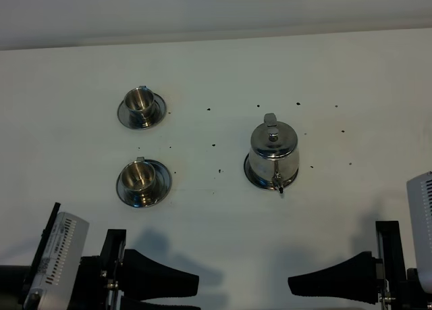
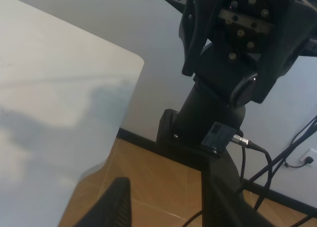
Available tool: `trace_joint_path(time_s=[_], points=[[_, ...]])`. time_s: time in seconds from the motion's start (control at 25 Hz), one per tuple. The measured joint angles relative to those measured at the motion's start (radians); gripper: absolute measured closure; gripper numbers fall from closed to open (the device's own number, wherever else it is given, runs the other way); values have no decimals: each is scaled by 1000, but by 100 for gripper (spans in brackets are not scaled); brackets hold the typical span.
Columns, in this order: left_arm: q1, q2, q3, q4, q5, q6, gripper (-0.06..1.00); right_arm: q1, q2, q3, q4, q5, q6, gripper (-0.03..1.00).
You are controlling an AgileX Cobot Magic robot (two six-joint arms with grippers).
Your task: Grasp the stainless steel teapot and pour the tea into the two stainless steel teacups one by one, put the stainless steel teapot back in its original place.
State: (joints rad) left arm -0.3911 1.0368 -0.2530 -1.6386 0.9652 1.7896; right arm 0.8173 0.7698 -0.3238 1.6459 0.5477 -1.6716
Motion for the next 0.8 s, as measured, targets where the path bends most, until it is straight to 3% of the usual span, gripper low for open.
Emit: trace_joint_path(time_s=[0.8], points=[[0, 0, 0, 0, 0, 0, 56, 0, 0, 0, 3, 0, 0, 55]])
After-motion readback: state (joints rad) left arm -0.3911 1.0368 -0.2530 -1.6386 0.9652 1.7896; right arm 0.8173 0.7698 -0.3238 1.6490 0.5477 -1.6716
